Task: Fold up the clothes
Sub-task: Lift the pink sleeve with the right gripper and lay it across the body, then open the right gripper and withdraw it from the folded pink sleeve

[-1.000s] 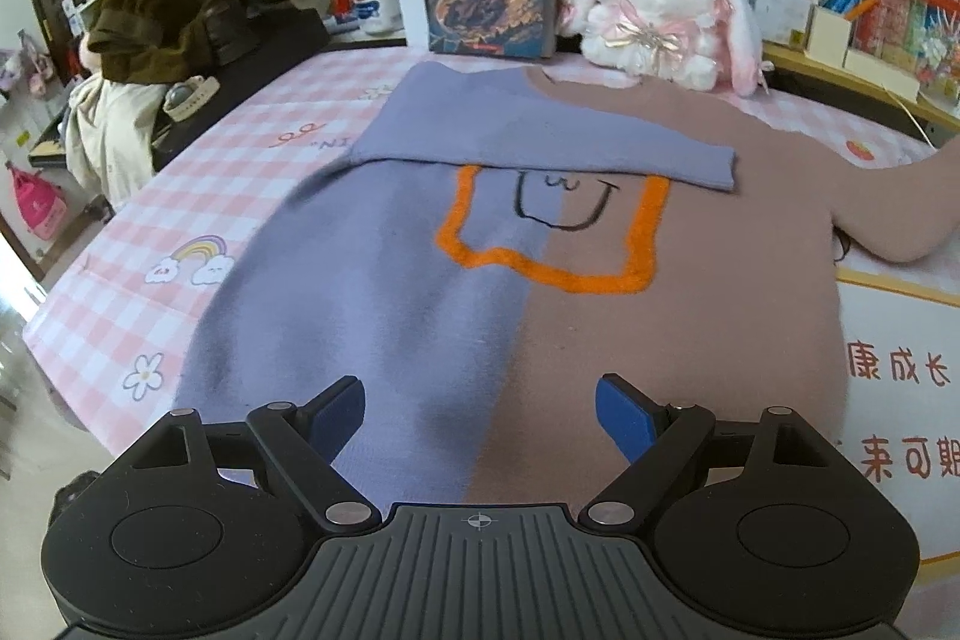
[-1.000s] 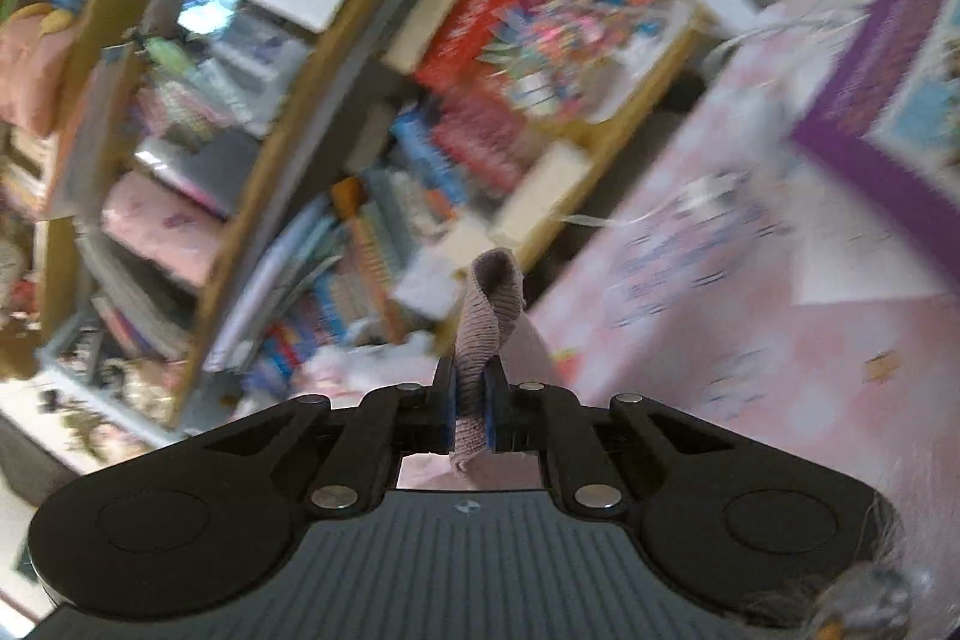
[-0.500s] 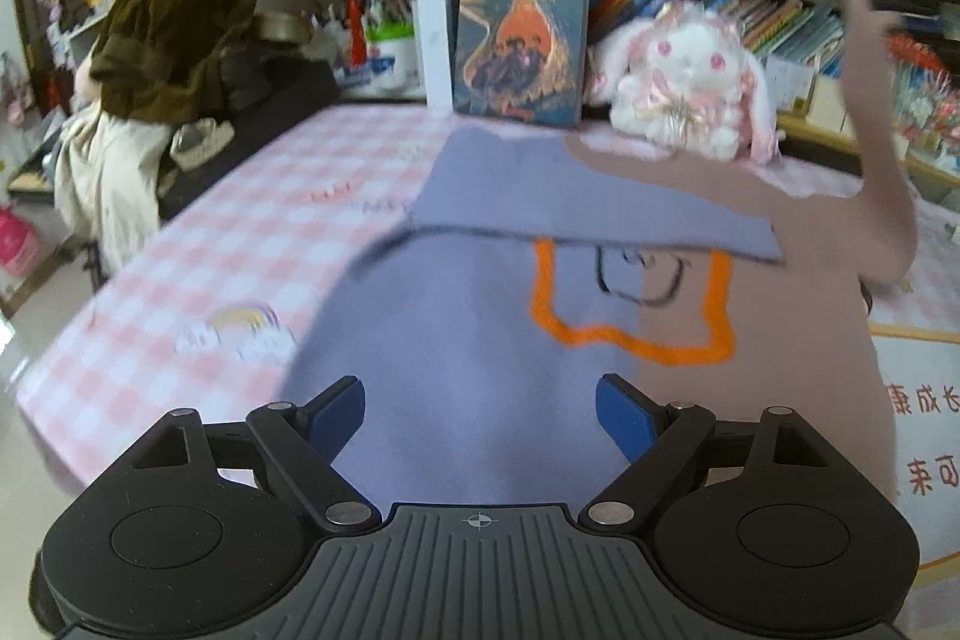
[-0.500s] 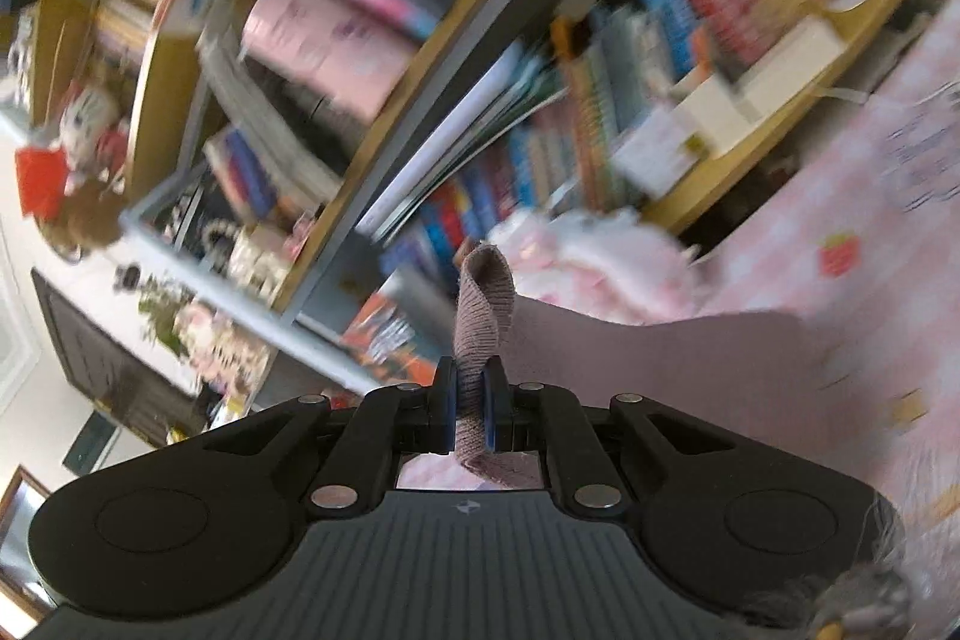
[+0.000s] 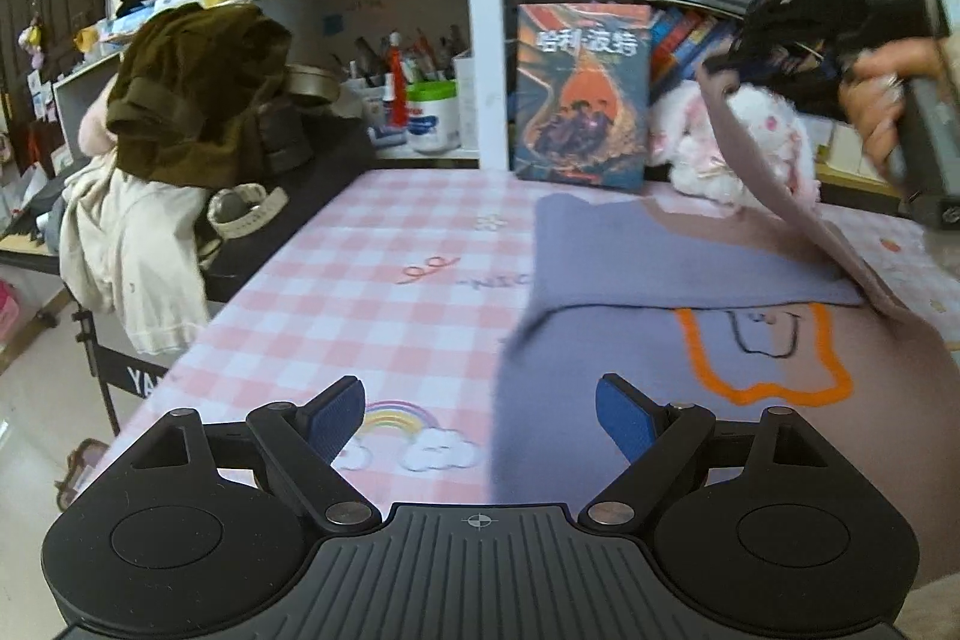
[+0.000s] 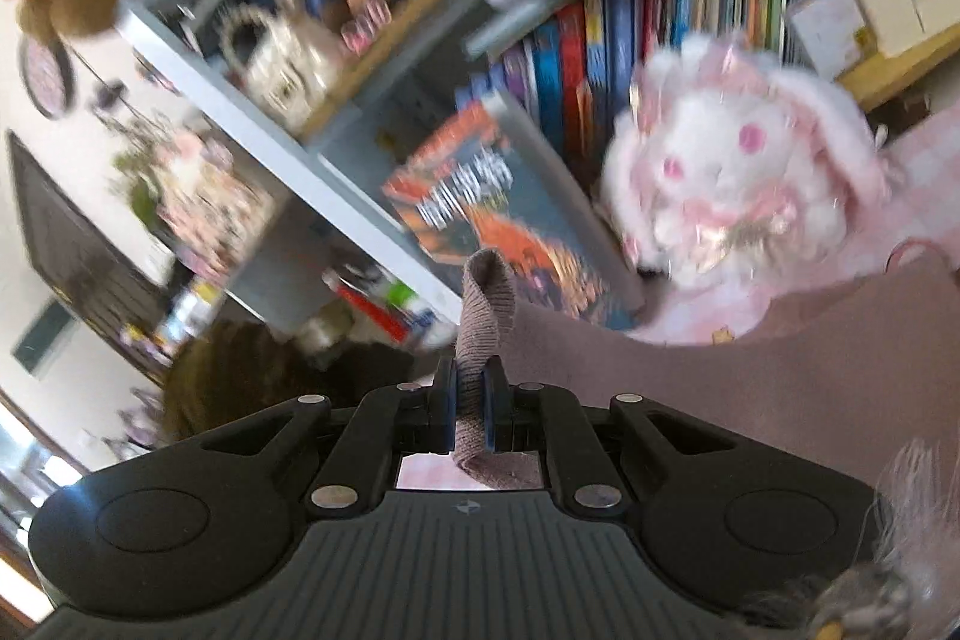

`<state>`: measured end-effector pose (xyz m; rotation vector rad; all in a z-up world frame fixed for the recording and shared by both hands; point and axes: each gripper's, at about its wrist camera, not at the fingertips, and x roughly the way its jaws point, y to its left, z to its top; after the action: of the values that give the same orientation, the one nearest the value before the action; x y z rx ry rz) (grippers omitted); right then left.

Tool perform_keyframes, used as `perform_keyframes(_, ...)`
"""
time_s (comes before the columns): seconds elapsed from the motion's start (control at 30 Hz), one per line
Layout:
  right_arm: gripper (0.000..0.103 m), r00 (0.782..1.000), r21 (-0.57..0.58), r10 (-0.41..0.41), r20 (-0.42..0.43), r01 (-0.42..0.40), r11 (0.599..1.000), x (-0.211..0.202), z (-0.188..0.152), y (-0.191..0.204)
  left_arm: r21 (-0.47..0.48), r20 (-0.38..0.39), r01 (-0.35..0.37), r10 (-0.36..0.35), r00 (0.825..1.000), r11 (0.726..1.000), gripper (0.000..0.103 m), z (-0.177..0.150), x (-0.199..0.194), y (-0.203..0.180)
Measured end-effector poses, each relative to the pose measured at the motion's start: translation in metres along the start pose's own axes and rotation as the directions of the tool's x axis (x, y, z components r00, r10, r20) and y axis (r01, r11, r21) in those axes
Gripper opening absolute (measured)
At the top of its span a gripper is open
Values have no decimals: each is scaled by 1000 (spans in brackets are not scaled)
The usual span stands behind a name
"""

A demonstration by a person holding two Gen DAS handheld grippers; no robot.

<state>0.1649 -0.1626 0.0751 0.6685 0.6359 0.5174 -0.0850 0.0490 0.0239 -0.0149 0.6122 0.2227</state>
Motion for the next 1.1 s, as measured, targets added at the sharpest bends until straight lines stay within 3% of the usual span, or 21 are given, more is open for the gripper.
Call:
perform_keyframes(0.2,10,989,-43,-127,-72,124,991,45,-27,7,7,0,23,-23,1000,1000,87,0,3,20)
perform_keyframes(0.3,25,985,-51,-110,-130,104,993,55,-39,6,3,5,32,-32,999,999,87,1,6,26)
perform_keyframes(0.33,42,987,-56,-87,-137,80,995,53,-42,7,3,7,37,-37,999,999,87,2,8,27)
perform_keyframes(0.37,45,989,-59,-72,-130,65,996,49,-44,8,4,8,43,-43,999,999,87,3,9,28)
perform_keyframes(0.53,45,990,-66,-110,-88,104,992,16,-41,0,19,0,104,-104,995,994,87,8,20,24)
perform_keyframes(0.67,45,972,-91,-222,-71,215,972,-22,-44,-25,2,-29,139,-139,990,990,87,7,31,23)
perform_keyframes(0.8,45,927,-113,-368,-68,359,926,-70,-67,-58,-28,-54,169,-170,984,985,87,8,42,24)
perform_keyframes(0.93,45,843,-111,-525,-115,514,851,-113,-96,-80,-37,-89,205,-207,974,978,87,10,54,10)
perform_keyframes(1.1,55,777,-164,-625,-78,608,777,-159,-130,-79,12,-140,262,-257,956,965,87,9,60,-22)
